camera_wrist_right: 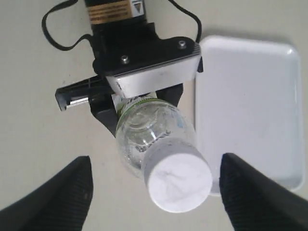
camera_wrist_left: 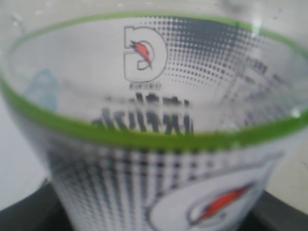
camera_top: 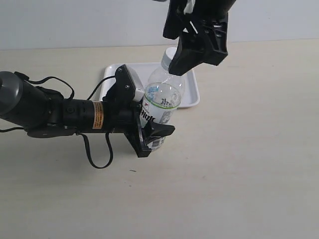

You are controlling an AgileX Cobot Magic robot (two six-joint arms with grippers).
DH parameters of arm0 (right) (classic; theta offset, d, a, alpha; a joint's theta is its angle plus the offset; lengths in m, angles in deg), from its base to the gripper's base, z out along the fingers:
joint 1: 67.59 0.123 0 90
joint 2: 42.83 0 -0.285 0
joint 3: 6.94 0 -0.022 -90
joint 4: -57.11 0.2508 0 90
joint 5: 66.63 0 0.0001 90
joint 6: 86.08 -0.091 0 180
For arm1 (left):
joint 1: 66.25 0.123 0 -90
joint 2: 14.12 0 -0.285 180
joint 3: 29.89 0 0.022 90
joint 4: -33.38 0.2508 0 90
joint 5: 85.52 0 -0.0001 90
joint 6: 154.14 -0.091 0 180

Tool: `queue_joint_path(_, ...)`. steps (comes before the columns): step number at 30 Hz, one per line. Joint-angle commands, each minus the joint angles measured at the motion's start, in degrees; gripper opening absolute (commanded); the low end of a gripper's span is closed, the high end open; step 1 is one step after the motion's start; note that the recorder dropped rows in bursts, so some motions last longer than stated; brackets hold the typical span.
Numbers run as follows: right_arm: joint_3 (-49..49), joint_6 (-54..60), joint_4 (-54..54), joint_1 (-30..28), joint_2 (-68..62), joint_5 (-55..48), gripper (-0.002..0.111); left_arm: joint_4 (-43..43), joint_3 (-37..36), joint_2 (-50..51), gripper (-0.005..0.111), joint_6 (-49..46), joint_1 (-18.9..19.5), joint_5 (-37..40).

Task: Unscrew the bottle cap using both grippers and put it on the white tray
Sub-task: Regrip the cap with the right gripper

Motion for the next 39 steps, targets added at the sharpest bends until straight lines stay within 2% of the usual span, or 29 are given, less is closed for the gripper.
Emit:
queue_joint_path(1, 0.04, -18.37, 0.51, 0.09, 0.62, -0.32, 0.071, 0.06, -0.14, -0.10, 0.001, 0.51, -0.20, 1.41)
queue_joint_path(5, 0.04, -34.94, 0.39, 0.09, 0.62, 0.90, 0.071, 0.06, -0.14, -0.10, 0.001, 0.51, -0.20, 1.41)
queue_joint_path(11, 0.04, -51.37, 0.30, 0.09, 0.49, 0.90, 0.071, 0.18, -0.14, -0.10, 0.001, 0.51, -0.20, 1.86)
queue_joint_path(17, 0.04, -55.83, 0.04, 0.09, -0.56, 0.79, 0.070, 0.18, -0.14, -0.10, 0.001, 0.51, -0.20, 1.86)
queue_joint_path(39, 0.04, -56.11, -3.63, 0.09, -1.94, 3.21, 0.070, 0.18, -0.14, -0.10, 0.001, 0.51, -0.20, 1.86)
